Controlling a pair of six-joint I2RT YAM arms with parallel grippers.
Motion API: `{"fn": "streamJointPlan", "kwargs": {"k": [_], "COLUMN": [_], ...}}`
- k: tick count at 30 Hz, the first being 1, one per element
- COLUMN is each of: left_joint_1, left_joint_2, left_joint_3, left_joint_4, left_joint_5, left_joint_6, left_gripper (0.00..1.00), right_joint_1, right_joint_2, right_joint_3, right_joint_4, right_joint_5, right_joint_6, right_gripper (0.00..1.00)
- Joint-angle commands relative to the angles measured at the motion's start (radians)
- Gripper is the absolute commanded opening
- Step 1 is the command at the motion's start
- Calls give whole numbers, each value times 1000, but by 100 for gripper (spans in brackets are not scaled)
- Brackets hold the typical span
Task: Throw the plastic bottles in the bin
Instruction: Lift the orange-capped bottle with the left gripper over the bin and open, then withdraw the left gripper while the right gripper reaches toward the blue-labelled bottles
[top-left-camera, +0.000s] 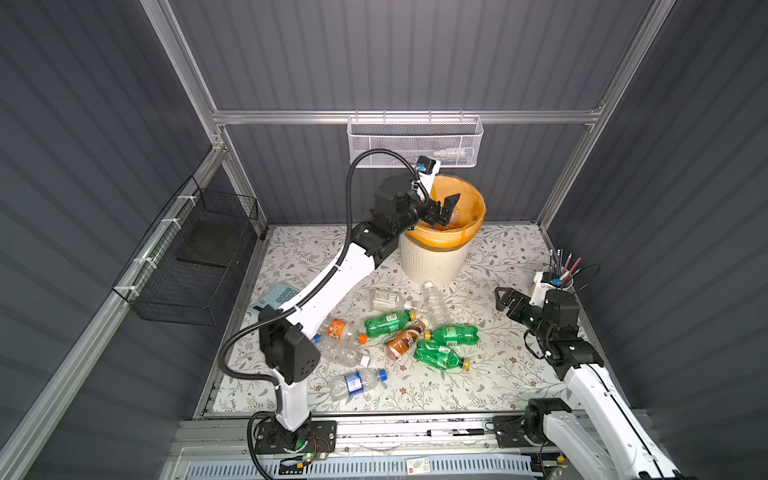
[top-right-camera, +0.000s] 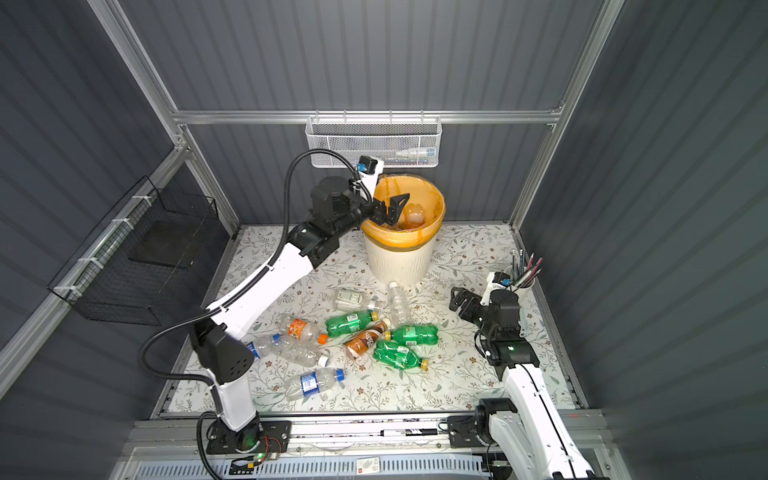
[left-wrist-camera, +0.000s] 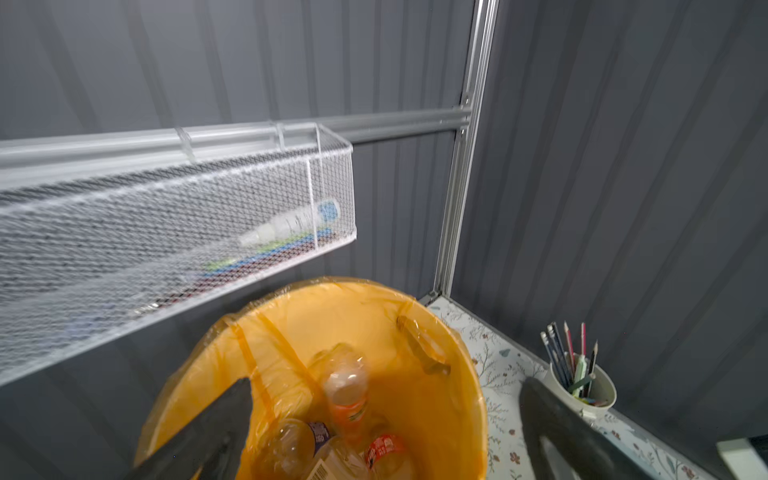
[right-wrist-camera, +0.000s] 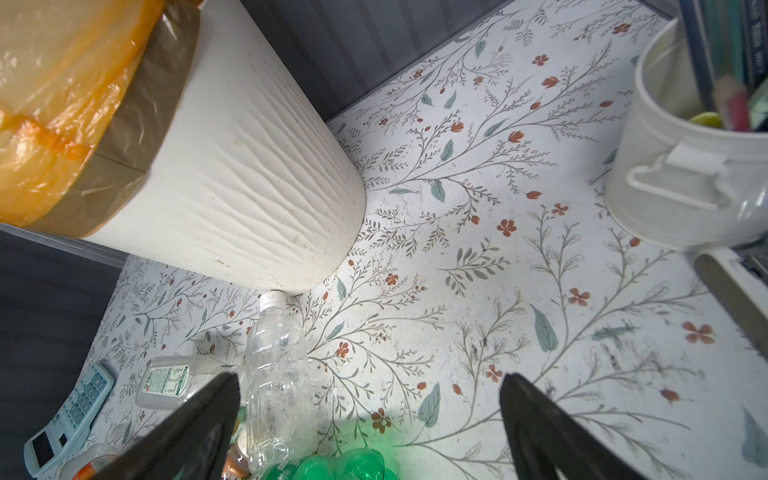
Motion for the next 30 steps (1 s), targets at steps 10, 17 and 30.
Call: {"fn": "streamJointPlan", "kwargs": {"k": [10, 17, 30], "left_joint_1": [-3, 27, 399], "left_joint_2": [-431, -574, -676], "left_joint_3": [-591, -862, -1080], "left_joint_4": [119, 83, 11], "left_joint_5": [-229, -464, -386], "left_joint_6": [2, -22, -156], "left_gripper": [100, 100, 100], "right_joint_1": [49, 267, 881], "right_joint_2": [28, 88, 453], "right_joint_3": [46, 92, 333], "right_joint_4": [1, 61, 123], "right_joint_5": [-43, 53, 217], "right_joint_6": [-72, -149, -411], "right_gripper": [99, 99, 99]}}
